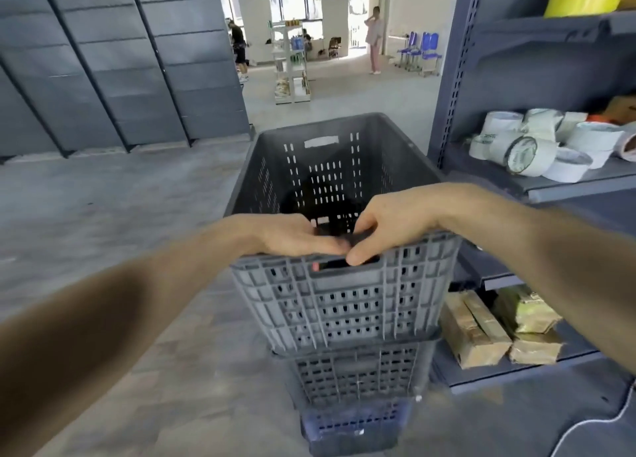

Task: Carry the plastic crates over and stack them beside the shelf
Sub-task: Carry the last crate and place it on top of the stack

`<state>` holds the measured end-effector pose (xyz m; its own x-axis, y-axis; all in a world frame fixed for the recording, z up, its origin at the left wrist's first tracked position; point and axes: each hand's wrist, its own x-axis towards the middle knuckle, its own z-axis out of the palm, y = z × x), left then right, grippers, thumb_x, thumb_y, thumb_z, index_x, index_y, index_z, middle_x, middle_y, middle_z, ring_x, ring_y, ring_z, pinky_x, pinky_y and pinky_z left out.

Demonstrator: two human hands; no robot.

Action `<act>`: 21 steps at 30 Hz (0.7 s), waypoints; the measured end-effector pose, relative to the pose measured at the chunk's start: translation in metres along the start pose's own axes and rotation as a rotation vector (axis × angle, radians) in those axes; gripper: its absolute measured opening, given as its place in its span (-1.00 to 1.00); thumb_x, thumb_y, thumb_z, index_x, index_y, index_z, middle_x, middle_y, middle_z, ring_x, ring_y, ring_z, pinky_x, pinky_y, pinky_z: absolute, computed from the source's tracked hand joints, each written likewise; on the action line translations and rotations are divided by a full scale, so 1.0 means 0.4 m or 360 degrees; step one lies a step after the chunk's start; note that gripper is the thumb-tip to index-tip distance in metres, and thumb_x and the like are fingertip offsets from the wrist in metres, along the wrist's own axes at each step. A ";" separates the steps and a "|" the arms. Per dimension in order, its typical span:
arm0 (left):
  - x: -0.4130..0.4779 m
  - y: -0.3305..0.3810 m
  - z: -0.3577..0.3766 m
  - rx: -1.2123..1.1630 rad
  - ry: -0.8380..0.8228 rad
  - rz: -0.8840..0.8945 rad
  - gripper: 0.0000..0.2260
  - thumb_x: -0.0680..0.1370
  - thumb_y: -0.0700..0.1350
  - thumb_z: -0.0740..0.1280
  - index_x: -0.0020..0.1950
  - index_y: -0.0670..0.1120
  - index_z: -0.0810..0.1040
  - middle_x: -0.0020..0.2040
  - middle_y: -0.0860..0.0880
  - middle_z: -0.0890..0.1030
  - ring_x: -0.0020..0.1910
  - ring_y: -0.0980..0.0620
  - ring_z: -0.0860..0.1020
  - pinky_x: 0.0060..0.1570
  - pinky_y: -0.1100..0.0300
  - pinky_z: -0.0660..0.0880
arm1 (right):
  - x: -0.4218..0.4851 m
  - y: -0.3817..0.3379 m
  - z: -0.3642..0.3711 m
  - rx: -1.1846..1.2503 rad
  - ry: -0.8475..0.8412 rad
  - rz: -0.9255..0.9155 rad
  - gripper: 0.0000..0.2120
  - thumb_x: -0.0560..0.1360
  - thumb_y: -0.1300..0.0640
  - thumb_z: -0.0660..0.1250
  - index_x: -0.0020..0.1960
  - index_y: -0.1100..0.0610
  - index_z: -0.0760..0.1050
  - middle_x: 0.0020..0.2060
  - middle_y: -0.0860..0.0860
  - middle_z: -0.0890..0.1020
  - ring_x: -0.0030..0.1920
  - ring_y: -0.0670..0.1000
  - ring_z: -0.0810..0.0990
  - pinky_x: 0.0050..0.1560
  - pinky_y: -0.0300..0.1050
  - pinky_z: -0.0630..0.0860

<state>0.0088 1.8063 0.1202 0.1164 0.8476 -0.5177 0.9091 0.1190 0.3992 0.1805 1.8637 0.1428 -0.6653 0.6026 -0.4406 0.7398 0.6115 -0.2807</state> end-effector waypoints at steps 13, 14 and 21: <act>0.007 -0.002 0.018 0.0679 0.0409 -0.0031 -0.86 0.47 -0.11 0.46 -0.15 -0.09 0.52 -0.30 -0.01 0.55 -0.31 0.00 0.53 -0.22 0.18 0.48 | 0.025 0.026 0.105 -0.0478 0.0809 -0.0068 -0.74 0.47 -0.15 0.32 -0.13 0.06 0.49 -0.24 -0.04 0.53 -0.17 0.06 0.50 -0.30 -0.15 0.28; 0.010 0.001 0.013 0.0692 0.0414 -0.0026 -0.86 0.47 -0.10 0.46 -0.17 -0.08 0.51 -0.30 -0.01 0.55 -0.31 0.01 0.53 -0.24 0.20 0.47 | 0.023 0.029 0.101 -0.0475 0.0813 -0.0074 -0.74 0.47 -0.15 0.32 -0.11 0.06 0.51 -0.24 -0.04 0.53 -0.16 0.06 0.50 -0.27 -0.14 0.30; 0.023 0.001 -0.016 0.0726 0.0371 0.0009 -0.80 0.46 -0.06 0.47 -0.23 -0.03 0.46 -0.25 -0.01 0.53 -0.27 -0.01 0.51 -0.11 0.12 0.50 | 0.024 0.031 0.080 -0.0430 0.0761 -0.0033 -0.76 0.47 -0.13 0.34 -0.15 0.04 0.49 -0.24 -0.02 0.55 -0.16 0.07 0.53 -0.25 -0.12 0.34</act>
<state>0.0078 1.8176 0.1205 0.0765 0.9466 -0.3133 0.9968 -0.0794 0.0037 0.1865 1.8607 0.1080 -0.6976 0.7162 0.0172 0.7157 0.6978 -0.0288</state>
